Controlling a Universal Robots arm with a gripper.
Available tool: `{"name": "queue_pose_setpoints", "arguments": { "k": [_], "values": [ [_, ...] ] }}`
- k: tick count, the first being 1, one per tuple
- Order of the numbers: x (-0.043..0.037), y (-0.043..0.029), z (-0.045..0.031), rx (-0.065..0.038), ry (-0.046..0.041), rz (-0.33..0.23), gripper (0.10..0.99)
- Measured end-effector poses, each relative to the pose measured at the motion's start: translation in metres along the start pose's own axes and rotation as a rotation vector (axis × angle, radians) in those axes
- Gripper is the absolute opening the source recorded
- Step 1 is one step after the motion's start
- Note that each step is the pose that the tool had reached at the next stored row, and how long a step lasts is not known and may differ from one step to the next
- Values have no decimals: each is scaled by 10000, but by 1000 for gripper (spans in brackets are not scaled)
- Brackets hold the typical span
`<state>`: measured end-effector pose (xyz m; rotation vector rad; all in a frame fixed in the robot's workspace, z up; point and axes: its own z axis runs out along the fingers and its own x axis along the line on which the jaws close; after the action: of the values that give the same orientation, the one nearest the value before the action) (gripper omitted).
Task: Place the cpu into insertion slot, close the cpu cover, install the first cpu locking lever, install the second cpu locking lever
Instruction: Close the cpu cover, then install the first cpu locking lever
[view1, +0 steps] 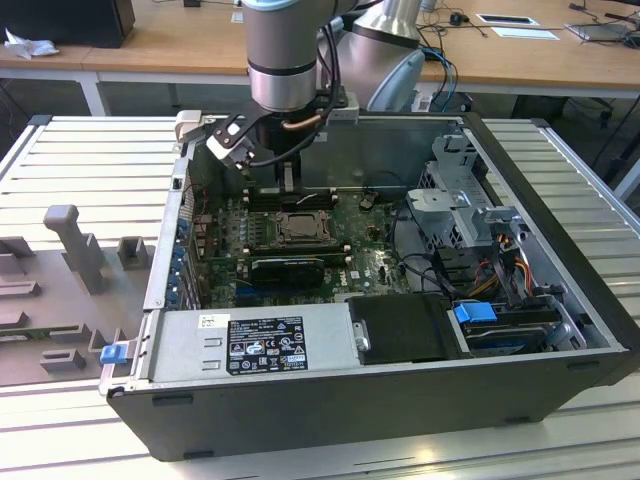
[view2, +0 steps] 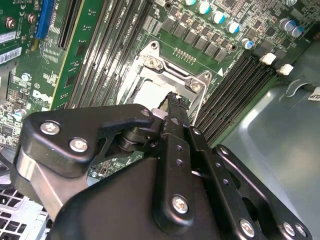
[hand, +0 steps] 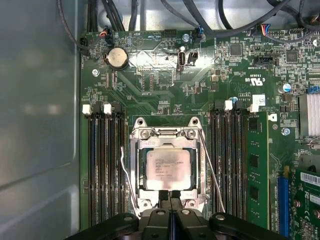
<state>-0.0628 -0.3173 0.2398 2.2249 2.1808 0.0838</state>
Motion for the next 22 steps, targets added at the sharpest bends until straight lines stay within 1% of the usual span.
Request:
{"name": "queue_pose_setpoints", "arguments": {
  "k": [4,7,8,12,15,17,22],
  "values": [
    [-1,-39,-2,0,0,1,106],
    [-2,-47,-7,1,-2,1,106],
    [-1,-46,-19,0,0,0,106],
    [1,-41,-115,1,1,-31,106],
    [2,-39,-142,2,3,-68,106],
    [2,-39,-144,1,12,-174,106],
    [2,-39,-146,14,36,-658,106]
  ]
}}
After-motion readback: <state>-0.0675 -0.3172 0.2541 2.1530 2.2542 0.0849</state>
